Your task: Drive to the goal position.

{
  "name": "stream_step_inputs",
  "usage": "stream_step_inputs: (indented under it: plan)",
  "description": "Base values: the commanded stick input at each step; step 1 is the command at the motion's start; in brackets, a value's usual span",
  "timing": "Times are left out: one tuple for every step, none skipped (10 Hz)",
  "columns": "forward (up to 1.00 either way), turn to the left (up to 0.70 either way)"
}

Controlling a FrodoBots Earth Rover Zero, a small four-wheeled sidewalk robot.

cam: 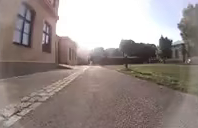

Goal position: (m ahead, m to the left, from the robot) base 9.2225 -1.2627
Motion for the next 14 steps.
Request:
stream_step_inputs:
  plan:
    - [0.44,0.02]
    - [0.44,0.02]
    - [0.44,0.02]
    - [0.44,0.02]
    - [0.44,0.02]
    - [0.44,0.02]
    - [0.44,0.02]
    - [0.44,0.02]
    - [0.44,0.02]
    - [0.44,0.02]
    - [0.44,0.02]
    - [0.44,0.02]
    - [0.44,0.02]
    - [0.44,0.02]
